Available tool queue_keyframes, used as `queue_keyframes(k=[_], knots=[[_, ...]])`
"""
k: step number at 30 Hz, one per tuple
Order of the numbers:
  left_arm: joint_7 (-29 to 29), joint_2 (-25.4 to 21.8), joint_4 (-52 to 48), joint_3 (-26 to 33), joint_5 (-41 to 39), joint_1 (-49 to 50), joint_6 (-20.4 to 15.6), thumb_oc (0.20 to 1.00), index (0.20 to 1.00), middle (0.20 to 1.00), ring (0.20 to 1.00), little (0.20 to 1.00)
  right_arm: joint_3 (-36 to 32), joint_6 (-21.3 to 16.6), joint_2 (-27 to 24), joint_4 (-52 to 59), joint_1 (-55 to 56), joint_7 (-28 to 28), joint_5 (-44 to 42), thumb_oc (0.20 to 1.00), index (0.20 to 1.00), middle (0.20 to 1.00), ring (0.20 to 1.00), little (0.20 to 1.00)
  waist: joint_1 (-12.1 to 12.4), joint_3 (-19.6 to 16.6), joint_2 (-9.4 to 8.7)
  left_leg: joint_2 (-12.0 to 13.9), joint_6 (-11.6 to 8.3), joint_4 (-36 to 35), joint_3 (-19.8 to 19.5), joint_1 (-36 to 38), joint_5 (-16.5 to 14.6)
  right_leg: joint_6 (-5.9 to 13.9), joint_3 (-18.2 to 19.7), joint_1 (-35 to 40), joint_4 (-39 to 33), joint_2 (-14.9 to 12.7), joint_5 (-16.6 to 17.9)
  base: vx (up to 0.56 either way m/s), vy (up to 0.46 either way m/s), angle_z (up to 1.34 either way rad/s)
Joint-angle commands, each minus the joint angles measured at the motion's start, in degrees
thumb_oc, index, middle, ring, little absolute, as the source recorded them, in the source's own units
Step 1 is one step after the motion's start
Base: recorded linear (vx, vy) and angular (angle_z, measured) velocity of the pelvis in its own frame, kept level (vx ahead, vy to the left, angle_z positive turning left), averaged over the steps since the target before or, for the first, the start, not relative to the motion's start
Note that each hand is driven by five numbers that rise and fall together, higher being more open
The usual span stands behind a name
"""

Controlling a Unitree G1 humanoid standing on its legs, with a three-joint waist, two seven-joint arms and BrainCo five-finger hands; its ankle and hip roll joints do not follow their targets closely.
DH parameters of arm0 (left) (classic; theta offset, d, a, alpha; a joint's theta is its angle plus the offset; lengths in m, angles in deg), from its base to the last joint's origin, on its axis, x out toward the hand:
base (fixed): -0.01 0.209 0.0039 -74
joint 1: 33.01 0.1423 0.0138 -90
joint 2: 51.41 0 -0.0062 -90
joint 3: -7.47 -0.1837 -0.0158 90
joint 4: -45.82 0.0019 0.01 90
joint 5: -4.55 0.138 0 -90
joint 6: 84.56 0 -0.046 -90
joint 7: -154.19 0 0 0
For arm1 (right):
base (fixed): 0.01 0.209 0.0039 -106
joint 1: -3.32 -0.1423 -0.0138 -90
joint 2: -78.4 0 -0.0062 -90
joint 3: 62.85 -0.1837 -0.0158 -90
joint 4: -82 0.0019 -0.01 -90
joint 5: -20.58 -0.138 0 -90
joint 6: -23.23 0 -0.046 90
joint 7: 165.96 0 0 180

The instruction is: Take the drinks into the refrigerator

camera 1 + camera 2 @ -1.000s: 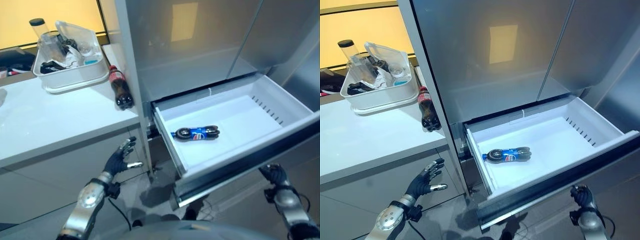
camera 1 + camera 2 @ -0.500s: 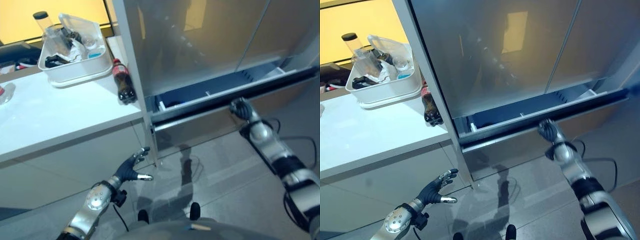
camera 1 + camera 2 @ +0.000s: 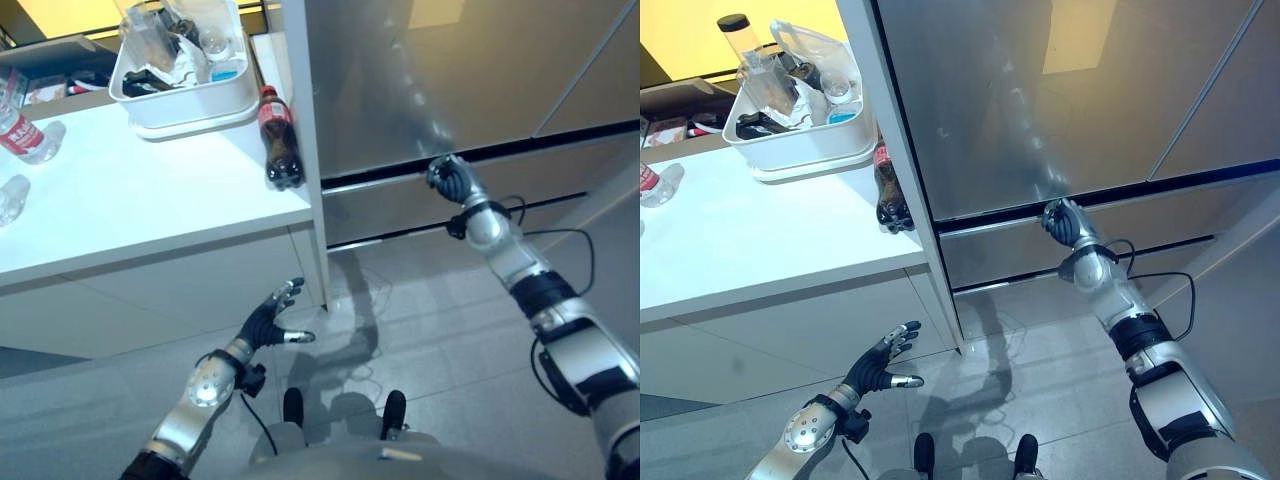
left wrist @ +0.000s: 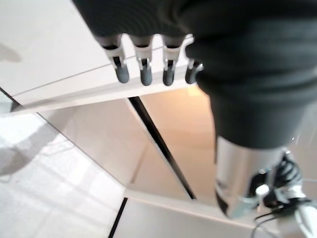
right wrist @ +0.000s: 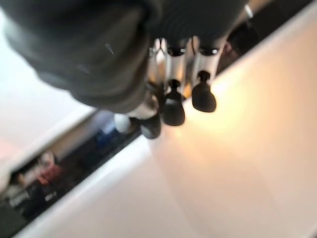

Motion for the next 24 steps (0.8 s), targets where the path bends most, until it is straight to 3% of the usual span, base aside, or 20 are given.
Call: queue_keyframes(k=[1,9,15,18,21,24], knots=[[1.3,-0.7,-1.7,0.7,-1.5,-1.6,-2.9,1.000,1.000,1.000,1.000,1.000,-2.6,-1.7,0.9,-0.5,0.8,1.3,-0.7,1.000,1.000,1.000,1.000,1.000,0.6,0.8,-2.97,-1.7,1.54,0.0,-0.8,0.8,-3.2,5.19,-0.7,1.9,0.2,-2.9,-0.2,0.02,-0.001,0.07],[2.3,2.3,4.0,4.4,-2.3,0.0,-2.6,1.000,1.000,1.000,1.000,1.000,-9.7,-2.7,5.5,-6.9,19.8,0.1,-7.1,1.000,1.000,1.000,1.000,1.000,-1.0,0.3,-3.15,-1.8,1.57,0.0,-1.1,2.2,-3.8,5.16,-1.3,3.5,0.2,-3.0,-0.9,0.02,-0.002,0.08],[5.9,6.8,15.9,7.5,0.1,-0.7,-0.8,1.000,1.000,1.000,1.000,1.000,-12.7,-2.8,12.1,-20.9,28.5,-1.1,-13.6,1.000,1.000,1.000,1.000,1.000,-2.4,-0.3,-3.38,-1.7,1.47,0.0,-1.1,3.4,-4.1,4.94,-1.8,4.8,0.2,-2.8,-1.5,0.01,-0.001,0.00],[7.7,10.0,27.7,8.3,2.2,-3.0,0.6,1.000,1.000,1.000,1.000,1.000,-12.9,-1.9,15.7,-30.6,30.7,-2.1,-15.6,1.000,1.000,1.000,1.000,1.000,-2.9,-0.9,-3.58,-1.6,1.41,0.0,-1.1,4.1,-4.2,4.84,-1.9,5.5,0.2,-2.6,-1.8,0.02,-0.002,0.03],[7.7,12.9,38.2,9.7,-1.0,-5.2,2.1,1.000,1.000,1.000,1.000,1.000,-12.4,-1.2,16.9,-34.9,30.8,-2.8,-15.4,1.000,1.000,1.000,1.000,1.000,-3.1,-1.1,-3.51,-1.6,1.36,0.0,-0.9,4.4,-4.2,4.74,-1.9,5.9,0.2,-2.6,-1.8,0.00,0.000,0.00],[10.2,14.4,49.6,10.3,3.3,-8.8,2.7,1.000,1.000,1.000,1.000,1.000,-12.3,-0.3,18.3,-38.7,31.3,-2.8,-15.0,1.000,1.000,1.000,1.000,1.000,-3.5,-1.7,-3.62,-1.6,1.29,0.0,-0.6,5.2,-4.5,4.59,-1.7,6.5,0.2,-2.4,-2.1,0.00,0.000,0.00]])
